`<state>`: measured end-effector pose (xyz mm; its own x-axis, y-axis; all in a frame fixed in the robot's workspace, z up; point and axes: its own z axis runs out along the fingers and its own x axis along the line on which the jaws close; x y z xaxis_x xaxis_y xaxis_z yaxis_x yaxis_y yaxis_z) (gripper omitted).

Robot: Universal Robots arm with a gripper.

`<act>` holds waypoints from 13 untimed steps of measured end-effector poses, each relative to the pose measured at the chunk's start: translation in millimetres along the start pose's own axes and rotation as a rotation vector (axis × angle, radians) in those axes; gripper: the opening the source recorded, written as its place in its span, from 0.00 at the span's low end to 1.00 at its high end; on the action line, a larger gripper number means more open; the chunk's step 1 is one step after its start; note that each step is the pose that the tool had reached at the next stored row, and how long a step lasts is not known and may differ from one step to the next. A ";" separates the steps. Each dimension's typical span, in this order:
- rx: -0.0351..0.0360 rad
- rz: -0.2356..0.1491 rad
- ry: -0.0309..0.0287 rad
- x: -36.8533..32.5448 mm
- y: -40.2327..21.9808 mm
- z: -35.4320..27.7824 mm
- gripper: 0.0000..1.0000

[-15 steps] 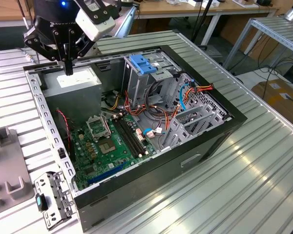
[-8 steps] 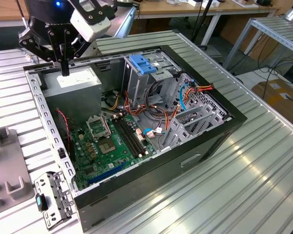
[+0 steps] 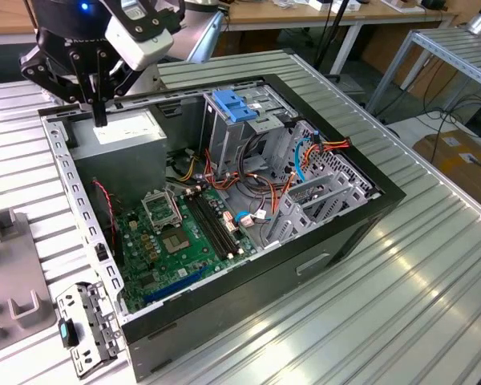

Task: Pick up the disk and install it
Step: 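Reach for the disk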

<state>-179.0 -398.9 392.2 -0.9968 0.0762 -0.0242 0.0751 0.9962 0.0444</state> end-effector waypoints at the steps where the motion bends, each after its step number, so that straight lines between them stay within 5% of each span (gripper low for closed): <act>1: 0.0000 0.000 0.0000 1.6 -0.1 0.0 0.11; 13: 0.0000 0.000 0.0001 14.1 -1.1 0.0 0.11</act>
<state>-193.2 -399.0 391.8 -0.9968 0.0762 -0.0241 0.0751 0.9962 0.0444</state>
